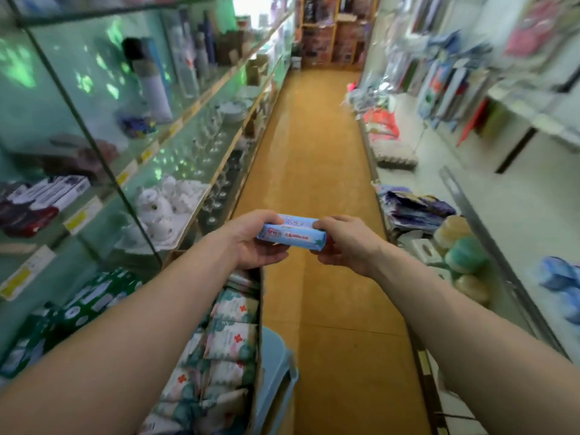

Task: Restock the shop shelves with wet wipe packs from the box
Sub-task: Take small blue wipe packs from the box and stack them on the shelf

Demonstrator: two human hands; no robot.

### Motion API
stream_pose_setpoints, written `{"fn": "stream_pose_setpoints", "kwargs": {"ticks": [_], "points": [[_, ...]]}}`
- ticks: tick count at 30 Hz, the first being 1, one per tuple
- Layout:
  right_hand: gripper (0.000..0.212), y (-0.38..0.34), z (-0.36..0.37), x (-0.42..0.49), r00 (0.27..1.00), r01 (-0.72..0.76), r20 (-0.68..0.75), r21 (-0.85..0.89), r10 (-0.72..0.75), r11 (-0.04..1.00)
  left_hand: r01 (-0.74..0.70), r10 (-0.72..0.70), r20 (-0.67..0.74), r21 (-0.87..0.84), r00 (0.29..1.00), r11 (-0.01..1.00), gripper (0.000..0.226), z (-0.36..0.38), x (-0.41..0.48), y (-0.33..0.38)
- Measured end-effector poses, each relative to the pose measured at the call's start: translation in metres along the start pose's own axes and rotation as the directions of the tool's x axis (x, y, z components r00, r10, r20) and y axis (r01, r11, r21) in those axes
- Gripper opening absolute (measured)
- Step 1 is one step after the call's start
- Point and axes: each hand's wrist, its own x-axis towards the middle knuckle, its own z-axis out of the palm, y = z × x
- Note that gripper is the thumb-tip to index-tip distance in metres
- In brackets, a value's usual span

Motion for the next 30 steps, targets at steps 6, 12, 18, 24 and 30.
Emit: {"fn": "stream_pose_setpoints", "kwargs": {"ticks": [6,12,18,24,30], "points": [[0.016,-0.013,-0.094,-0.066,0.969,0.081,-0.238,0.035,-0.070,0.996,-0.054,0.027,0.185,0.142,0.982,0.988,0.006,0.103,-0.034,0.017],[0.007,-0.011,-0.211,-0.152,0.870,0.185,-0.472,0.043,-0.143,0.982,-0.153,0.025,0.403,0.289,0.915,0.945,0.008,0.236,-0.077,0.018],[0.017,0.013,-0.329,-0.255,0.723,0.248,-0.678,0.076,-0.133,0.966,-0.296,0.049,0.570,0.349,0.820,0.889,0.007,0.384,-0.130,-0.017],[0.016,0.045,-0.414,-0.352,0.617,0.224,-0.781,0.061,-0.093,0.973,-0.374,0.035,0.665,0.376,0.746,0.848,0.009,0.505,-0.189,-0.067],[0.015,0.074,-0.474,-0.433,0.486,0.165,-0.872,0.029,-0.056,0.986,-0.418,-0.021,0.740,0.402,0.672,0.815,0.010,0.596,-0.246,-0.112]]}}
